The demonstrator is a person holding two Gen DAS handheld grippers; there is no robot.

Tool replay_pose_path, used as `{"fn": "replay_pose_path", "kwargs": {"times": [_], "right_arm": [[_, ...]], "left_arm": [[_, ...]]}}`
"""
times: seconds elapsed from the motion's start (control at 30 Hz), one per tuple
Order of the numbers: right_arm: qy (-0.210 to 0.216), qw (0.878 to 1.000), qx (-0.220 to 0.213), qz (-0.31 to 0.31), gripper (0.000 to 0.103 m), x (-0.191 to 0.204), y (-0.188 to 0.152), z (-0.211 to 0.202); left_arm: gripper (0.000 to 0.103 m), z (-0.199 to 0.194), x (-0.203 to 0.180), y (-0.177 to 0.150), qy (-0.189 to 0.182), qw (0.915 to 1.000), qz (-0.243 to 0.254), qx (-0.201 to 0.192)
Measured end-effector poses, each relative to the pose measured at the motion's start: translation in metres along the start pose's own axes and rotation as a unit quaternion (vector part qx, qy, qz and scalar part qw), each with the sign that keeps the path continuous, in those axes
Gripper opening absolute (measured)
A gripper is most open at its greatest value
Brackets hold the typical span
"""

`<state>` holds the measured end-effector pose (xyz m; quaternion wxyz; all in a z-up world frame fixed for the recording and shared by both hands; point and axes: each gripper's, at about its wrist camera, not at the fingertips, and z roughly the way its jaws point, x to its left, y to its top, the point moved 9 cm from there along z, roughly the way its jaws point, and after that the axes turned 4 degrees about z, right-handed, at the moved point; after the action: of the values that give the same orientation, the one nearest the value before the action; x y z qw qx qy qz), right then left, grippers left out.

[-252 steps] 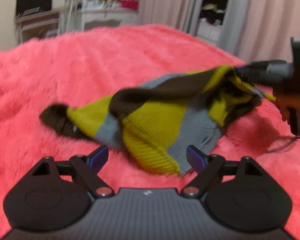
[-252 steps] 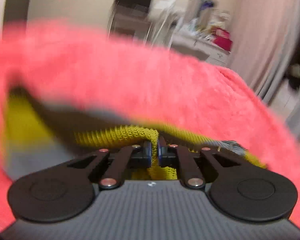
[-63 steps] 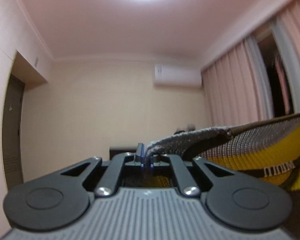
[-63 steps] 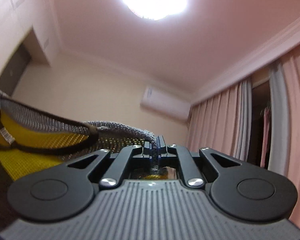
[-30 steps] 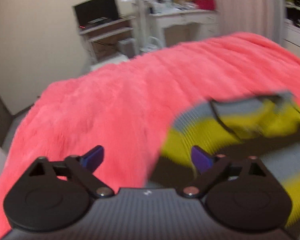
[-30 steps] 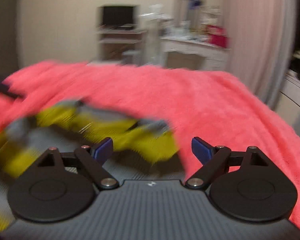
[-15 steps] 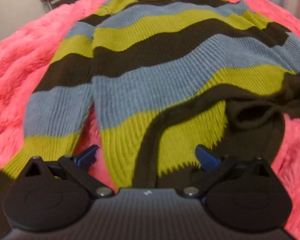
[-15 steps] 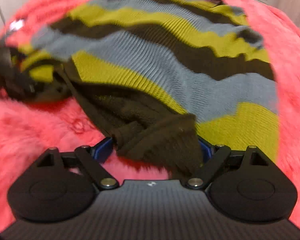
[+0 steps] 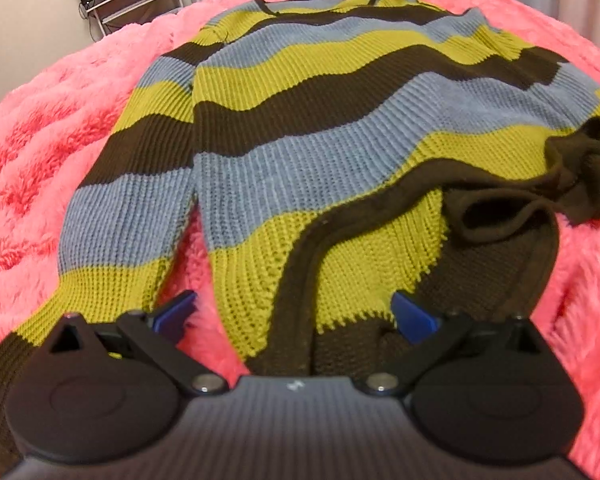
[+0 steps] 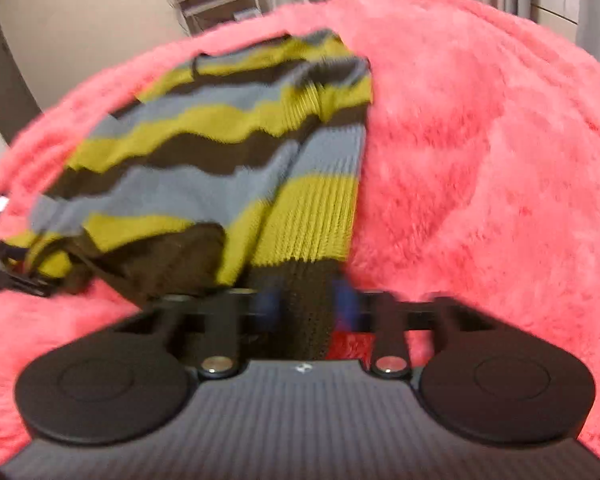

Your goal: Fold clothes

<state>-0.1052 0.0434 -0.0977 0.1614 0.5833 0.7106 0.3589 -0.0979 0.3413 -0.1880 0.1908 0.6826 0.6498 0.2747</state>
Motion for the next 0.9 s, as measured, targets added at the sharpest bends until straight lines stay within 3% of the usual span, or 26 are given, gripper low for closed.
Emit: {"fn": "replay_pose_path", "kwargs": {"times": [0.13,0.2,0.23,0.3,0.33,0.4,0.43,0.53,0.57,0.6,0.63,0.67,0.7,0.73,0.77,0.8,0.87,0.9], "right_arm": [[-0.135,0.989,-0.054,-0.021,0.009,-0.042,0.026,-0.028],[-0.25,0.965,-0.079,-0.032,0.012,-0.075,0.04,-0.045],[-0.249,0.965,-0.081,-0.028,0.012,-0.075,0.041,-0.048],[-0.179,0.98,-0.078,-0.021,0.018,-0.057,0.037,-0.045],[-0.115,0.991,-0.065,-0.026,0.036,-0.035,0.029,-0.039],[-0.012,0.998,-0.029,-0.051,0.063,0.008,0.008,-0.026],[0.021,0.997,-0.012,-0.07,0.067,0.026,-0.003,-0.02],[0.014,0.991,0.015,-0.131,0.067,0.049,-0.025,-0.005],[-0.001,0.991,0.019,-0.132,0.066,0.045,-0.026,-0.002],[-0.022,0.992,0.026,-0.125,0.058,0.038,-0.027,0.001],[-0.052,0.991,0.028,-0.123,0.045,0.028,-0.025,0.003],[-0.103,0.986,0.021,-0.133,0.041,0.013,-0.02,0.002],[-0.163,0.975,0.01,-0.151,0.037,-0.003,-0.014,-0.001],[-0.251,0.952,-0.001,-0.178,0.036,-0.024,-0.007,-0.005],[-0.34,0.918,-0.01,-0.206,0.037,-0.044,-0.001,-0.007],[-0.365,0.908,-0.019,-0.205,0.039,-0.052,0.003,-0.011],[-0.376,0.909,-0.057,-0.171,0.039,-0.057,0.011,-0.027],[-0.359,0.917,-0.076,-0.156,0.039,-0.053,0.014,-0.032]], "left_arm": [[0.103,0.004,-0.009,0.003,-0.003,1.0,-0.006,0.003],[0.103,0.004,-0.009,0.003,-0.005,1.0,-0.007,0.002],[0.103,0.004,-0.007,0.003,-0.005,1.0,-0.006,0.001],[0.103,0.004,-0.005,0.002,-0.007,0.9999,-0.007,0.001],[0.103,0.004,-0.004,0.001,-0.008,0.9999,-0.008,0.0],[0.103,0.005,0.001,-0.001,-0.01,0.9999,-0.007,0.001],[0.103,0.005,0.002,-0.001,-0.011,0.9999,-0.006,0.001],[0.103,0.003,0.011,-0.007,-0.013,0.9999,-0.004,0.0],[0.103,0.002,0.013,-0.008,-0.014,0.9999,-0.003,0.0],[0.103,0.001,0.015,-0.01,-0.014,0.9999,-0.003,0.0],[0.103,0.0,0.017,-0.012,-0.015,0.9999,-0.002,0.0],[0.103,0.0,0.019,-0.013,-0.014,0.9999,-0.001,-0.001],[0.103,-0.001,0.019,-0.014,-0.013,0.9999,0.001,-0.001],[0.103,-0.001,0.02,-0.015,-0.012,0.9999,0.003,-0.001],[0.103,-0.002,0.02,-0.016,-0.01,0.9999,0.005,-0.002],[0.103,-0.002,0.02,-0.017,-0.009,0.9999,0.007,-0.002],[0.103,-0.003,0.022,-0.019,-0.007,0.9999,0.01,-0.002],[0.103,-0.002,0.025,-0.019,-0.009,0.9999,0.011,-0.001]]}}
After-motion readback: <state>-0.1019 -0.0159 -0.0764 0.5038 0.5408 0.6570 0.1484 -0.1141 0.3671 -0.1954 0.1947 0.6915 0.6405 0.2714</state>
